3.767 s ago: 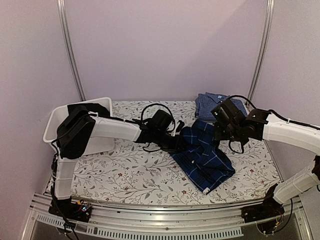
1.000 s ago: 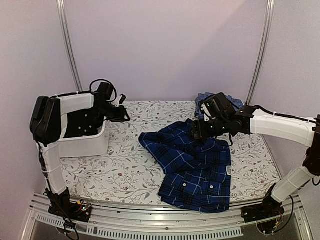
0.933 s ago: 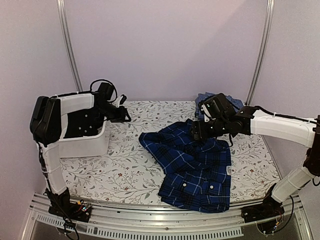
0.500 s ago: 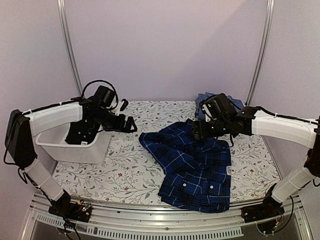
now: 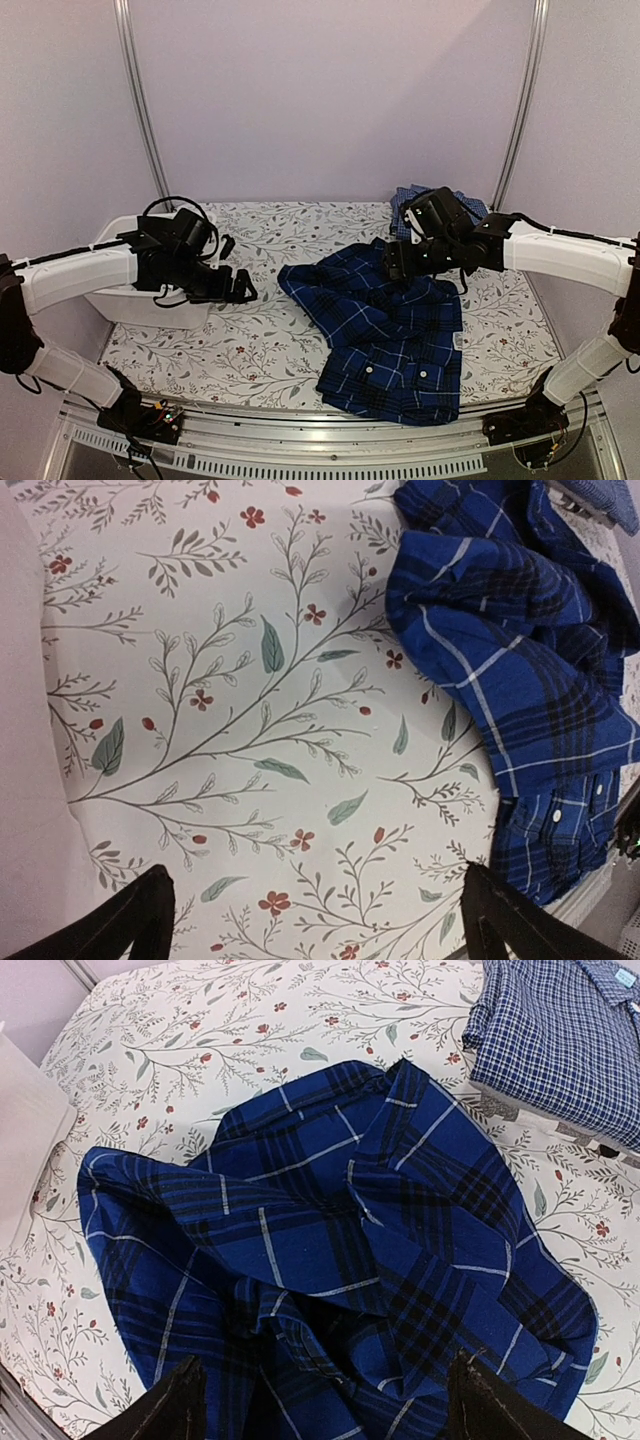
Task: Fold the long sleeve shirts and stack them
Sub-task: Move the bin to the corner of the board.
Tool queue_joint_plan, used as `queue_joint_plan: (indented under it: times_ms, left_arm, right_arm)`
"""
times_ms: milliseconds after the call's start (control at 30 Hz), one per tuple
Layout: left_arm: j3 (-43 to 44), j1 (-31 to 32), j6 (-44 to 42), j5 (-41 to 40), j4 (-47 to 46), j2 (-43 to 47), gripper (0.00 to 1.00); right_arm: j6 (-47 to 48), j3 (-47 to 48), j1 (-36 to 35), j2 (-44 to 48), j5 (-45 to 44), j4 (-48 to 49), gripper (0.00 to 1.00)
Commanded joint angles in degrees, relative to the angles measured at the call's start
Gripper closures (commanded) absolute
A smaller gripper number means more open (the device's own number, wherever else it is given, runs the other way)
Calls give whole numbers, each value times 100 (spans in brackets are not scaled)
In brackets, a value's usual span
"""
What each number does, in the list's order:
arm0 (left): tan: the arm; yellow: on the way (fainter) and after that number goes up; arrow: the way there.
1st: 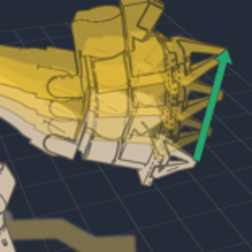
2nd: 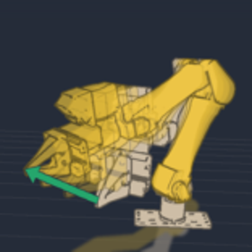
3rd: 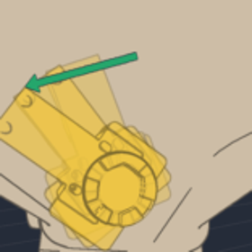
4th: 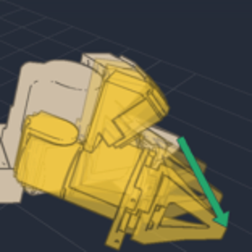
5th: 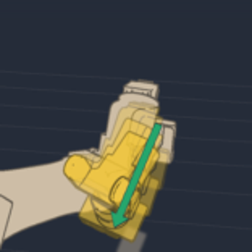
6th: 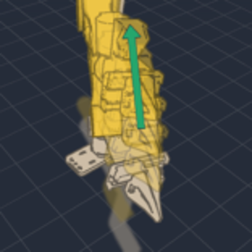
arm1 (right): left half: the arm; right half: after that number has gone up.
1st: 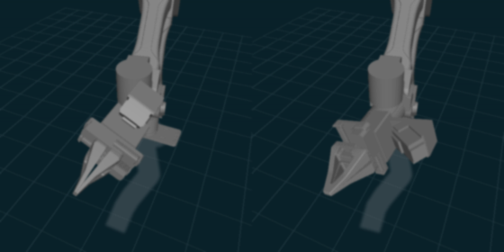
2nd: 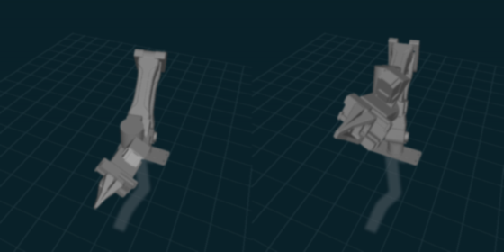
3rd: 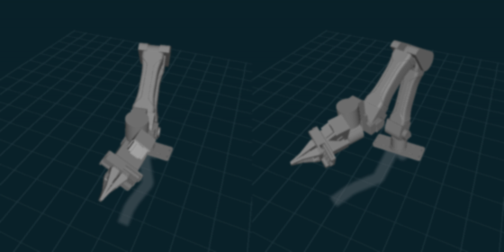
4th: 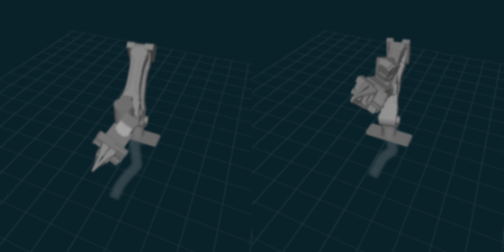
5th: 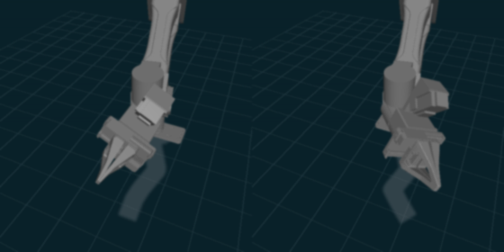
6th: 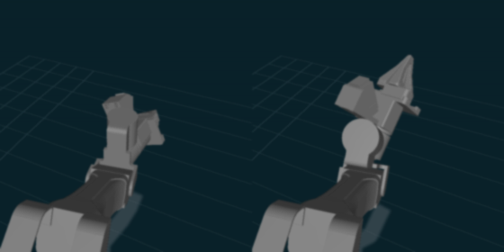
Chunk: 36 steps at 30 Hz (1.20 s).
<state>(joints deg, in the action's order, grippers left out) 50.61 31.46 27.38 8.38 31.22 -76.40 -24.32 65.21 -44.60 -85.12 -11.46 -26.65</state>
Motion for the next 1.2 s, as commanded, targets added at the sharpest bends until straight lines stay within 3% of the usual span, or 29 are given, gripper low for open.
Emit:
queue_joint_plan:
  times_ms: [0, 333, 533, 667, 867, 1167]
  left_arm:
    - [-18, 293, 352, -442, 762, 446, 0]
    - [-396, 585, 1186, -1275, 1710, 1173, 0]
    - [-36, 258, 890, -1378, 1821, 787, 0]
    - [322, -501, 195, -1160, 1556, 425, 0]
    - [1762, -1119, -505, -907, 1051, -1039, 0]
    - [3942, -1955, -754, -333, 469, -3457, 0]
  right_arm:
    - [0, -116, -23, 130, -39, -15, 19]
    - [-75, -235, -23, 147, 45, -28, 18]
    - [-130, -308, -23, 168, 52, -42, 18]
    - [-167, -378, -23, 222, 59, -11, 18]
    - [-185, -403, -20, 233, 54, 26, 18]
    - [-273, -504, -23, 435, 59, 12, 18]
